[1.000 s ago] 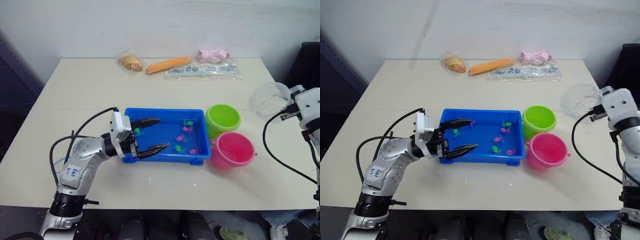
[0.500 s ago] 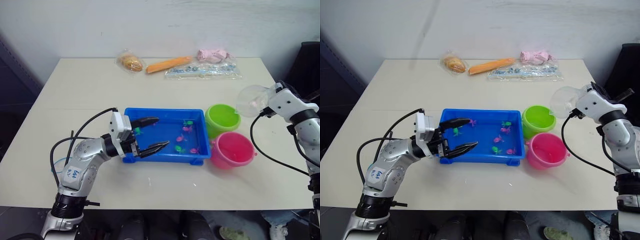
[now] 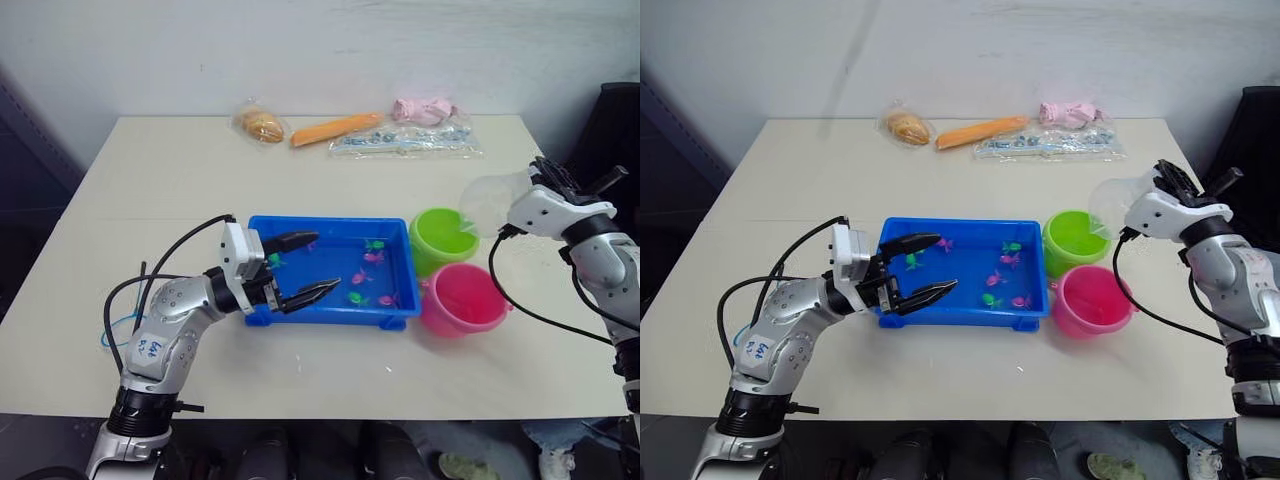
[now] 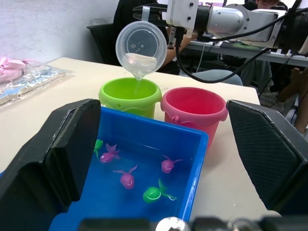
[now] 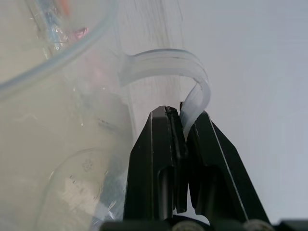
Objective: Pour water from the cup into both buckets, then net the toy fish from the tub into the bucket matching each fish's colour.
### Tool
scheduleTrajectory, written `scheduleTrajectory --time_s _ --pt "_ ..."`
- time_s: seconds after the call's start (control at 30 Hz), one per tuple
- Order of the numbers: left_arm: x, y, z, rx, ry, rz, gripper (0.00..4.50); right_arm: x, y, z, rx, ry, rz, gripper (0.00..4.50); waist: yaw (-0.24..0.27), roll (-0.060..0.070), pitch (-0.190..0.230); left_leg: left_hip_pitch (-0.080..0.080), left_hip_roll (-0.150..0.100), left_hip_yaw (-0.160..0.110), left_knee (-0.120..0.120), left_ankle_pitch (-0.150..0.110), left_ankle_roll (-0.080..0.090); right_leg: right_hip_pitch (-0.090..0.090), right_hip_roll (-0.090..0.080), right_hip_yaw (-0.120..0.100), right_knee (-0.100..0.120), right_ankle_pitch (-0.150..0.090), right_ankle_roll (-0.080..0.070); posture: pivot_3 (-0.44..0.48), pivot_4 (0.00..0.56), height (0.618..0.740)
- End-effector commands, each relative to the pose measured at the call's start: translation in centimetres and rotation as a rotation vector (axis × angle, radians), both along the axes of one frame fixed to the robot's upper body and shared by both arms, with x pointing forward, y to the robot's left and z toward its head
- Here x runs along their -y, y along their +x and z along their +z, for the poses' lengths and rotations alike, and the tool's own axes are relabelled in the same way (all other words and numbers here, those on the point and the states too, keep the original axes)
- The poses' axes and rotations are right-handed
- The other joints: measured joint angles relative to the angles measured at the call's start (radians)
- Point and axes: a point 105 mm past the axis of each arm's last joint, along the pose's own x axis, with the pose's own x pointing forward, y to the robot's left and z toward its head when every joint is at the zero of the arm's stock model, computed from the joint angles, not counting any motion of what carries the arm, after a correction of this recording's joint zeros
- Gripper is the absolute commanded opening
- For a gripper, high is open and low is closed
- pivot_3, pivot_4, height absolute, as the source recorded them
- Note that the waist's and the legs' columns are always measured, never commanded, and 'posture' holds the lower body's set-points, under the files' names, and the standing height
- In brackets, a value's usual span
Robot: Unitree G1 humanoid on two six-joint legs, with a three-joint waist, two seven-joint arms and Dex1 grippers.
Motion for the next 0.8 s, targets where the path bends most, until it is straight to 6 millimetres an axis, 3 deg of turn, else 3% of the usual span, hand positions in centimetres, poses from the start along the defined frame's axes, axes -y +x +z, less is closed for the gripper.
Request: scheduleTrajectory --time_s 0.03,0.57,0.8 --pt "0.1 -0.1 0.8 0.038 -0.020 0.003 4.50 -0.7 -0.3 2.0 0.074 -0.085 0.031 0.04 0.000 0.000 0.000 0.000 0.000 0.000 0.000 0.000 0.000 0.000 0.000 0.000 0.000 0.000 0.000 0.000 0.150 0.740" --pt "0.8 -0.4 0.2 0.027 -0.049 0.000 4.50 -1.9 -0.6 4.1 0.167 -0.206 0.097 0.04 -0.001 0.000 0.000 0.000 0.000 0.000 0.000 0.000 0.000 0.000 0.000 0.000 0.000 0.000 0.000 0.000 0.150 0.740" --pt "0.7 -0.3 0.3 0.031 -0.052 0.006 4.50 -1.5 -0.4 4.0 0.163 -0.211 0.076 0.04 0.000 0.000 0.000 0.000 0.000 0.000 0.000 0.000 0.000 0.000 0.000 0.000 0.000 0.000 0.000 0.000 0.150 0.740"
